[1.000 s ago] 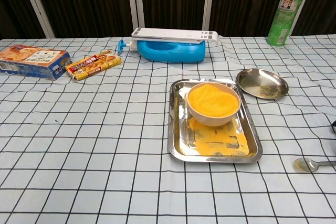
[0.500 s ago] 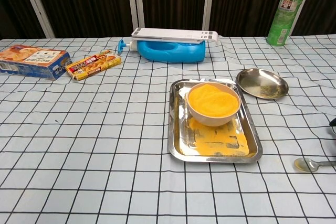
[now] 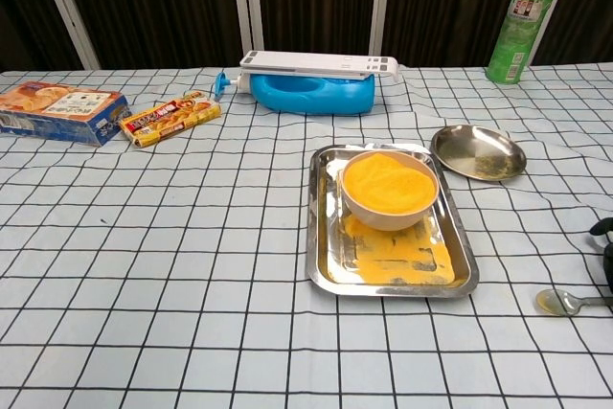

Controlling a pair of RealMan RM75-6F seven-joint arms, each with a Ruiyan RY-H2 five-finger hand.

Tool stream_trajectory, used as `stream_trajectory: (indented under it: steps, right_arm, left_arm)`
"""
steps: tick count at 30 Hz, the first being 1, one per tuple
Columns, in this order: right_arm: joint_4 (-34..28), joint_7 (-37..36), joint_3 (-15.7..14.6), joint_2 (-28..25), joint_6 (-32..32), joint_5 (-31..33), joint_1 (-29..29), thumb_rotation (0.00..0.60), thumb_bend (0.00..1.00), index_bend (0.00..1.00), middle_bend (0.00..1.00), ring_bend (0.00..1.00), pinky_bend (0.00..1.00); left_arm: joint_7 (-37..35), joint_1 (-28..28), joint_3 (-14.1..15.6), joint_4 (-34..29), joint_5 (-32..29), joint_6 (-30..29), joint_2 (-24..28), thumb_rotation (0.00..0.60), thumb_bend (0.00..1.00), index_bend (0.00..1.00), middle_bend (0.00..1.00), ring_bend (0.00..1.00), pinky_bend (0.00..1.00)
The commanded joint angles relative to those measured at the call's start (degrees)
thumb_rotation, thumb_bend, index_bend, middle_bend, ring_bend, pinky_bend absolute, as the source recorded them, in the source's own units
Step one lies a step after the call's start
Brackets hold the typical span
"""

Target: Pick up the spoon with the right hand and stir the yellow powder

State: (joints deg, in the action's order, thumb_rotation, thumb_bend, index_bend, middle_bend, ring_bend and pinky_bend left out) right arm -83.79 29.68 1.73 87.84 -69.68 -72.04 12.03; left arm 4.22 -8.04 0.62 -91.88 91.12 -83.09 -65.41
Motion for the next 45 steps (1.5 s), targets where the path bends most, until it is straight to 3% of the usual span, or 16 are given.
stream_trajectory:
  steps: [1,15,30,38,45]
  right_arm:
    - [0.2,0.0,0.2,0.2,0.0,0.2,0.1,0.6,0.45,0.54,0.16,0.0,0.0]
    - [0.0,0.8,-0.1,0.3,0.7,1.4,0.3,0.6,0.46,0.54,0.18,0.0,0.0]
    - [-4.3,0.2,1.0,-2.2,-1.0,0.8,0.6,0.6,0.48,0.56,0.18,0.0,0.0]
    - [-7.9,0.4,3.5,-4.2,-1.8,1.9,1.6,0.6,0.48,0.56,0.18,0.0,0.0]
    - [-12.6,3.8,7.9,-5.6,-1.4,4.5,4.7,0.6,0.48,0.56,0.18,0.0,0.0]
  left_arm:
    - [0.0,0.0,0.0,0.0,0.0,0.0,0.0,0.6,0.0,0.0,0.0,0.0,0.0]
    - [0.0,0.0,0.0,-0.1,-0.1,0.1,0.0,0.6,0.0,0.0,0.0,0.0,0.0]
    - [0.1,0.0,0.0,-0.1,-0.1,0.1,0.0,0.6,0.0,0.0,0.0,0.0,0.0]
    - [0.1,0.0,0.0,-0.1,-0.1,0.1,0.0,0.6,0.0,0.0,0.0,0.0,0.0]
    - [0.1,-0.1,0.1,-0.2,-0.1,0.3,0.1,0.6,0.0,0.0,0.0,0.0,0.0]
